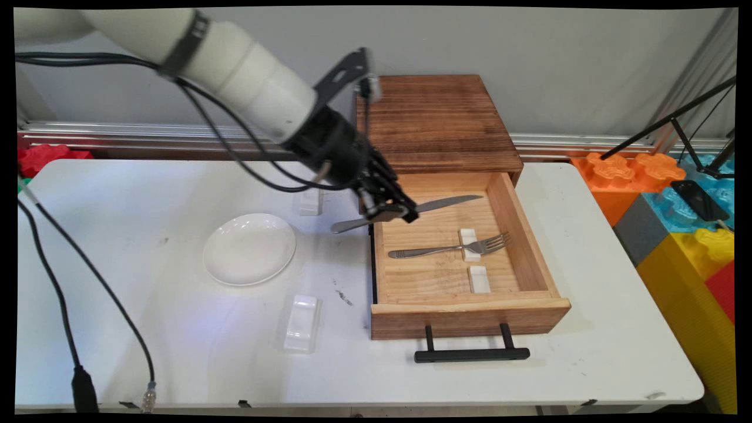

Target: Place the picked object into the drawer

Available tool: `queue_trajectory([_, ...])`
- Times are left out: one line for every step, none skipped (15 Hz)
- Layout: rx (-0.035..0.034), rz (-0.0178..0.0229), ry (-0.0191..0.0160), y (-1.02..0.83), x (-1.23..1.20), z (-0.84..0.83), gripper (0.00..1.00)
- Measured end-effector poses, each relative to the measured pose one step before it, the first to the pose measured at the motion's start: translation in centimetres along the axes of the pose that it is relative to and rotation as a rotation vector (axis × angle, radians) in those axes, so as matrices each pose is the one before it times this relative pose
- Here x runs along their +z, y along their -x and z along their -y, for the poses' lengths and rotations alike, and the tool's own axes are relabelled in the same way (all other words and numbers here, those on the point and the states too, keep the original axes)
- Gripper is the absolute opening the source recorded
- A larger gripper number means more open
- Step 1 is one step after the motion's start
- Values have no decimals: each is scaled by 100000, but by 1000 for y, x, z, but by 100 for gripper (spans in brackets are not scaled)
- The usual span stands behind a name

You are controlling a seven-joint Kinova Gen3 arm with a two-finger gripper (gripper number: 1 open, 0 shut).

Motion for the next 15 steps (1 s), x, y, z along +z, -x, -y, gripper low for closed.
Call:
queue_trajectory([-515, 39, -135, -610, 797, -11, 0])
queue_trajectory([-502, 121, -72, -724, 964, -38, 0])
queue_trajectory([-584, 121, -66, -644, 898, -88, 0])
queue_trajectory([-390, 176, 103, -507, 763, -121, 0])
queue_trajectory([-406, 223, 71, -534, 852, -144, 0])
queue_trajectory([-295, 250, 61, -485, 836, -153, 0])
queue_trajectory([-179, 177, -20, -352, 688, -130, 0])
queue_trajectory([-6, 5, -139, -218, 442, -70, 0])
queue_trajectory([123, -11, -335, -266, 662, -88, 0])
queue_trajectory([118, 35, -224, -140, 434, -34, 0])
queue_trajectory([290, 188, -288, -139, 642, -86, 0])
queue_trajectory([284, 191, -290, -102, 651, -74, 0])
queue_trajectory([364, 299, -318, -57, 770, -88, 0])
queue_trajectory([282, 263, -313, 11, 581, -77, 0])
queue_trajectory([343, 158, -257, 48, 661, -83, 0])
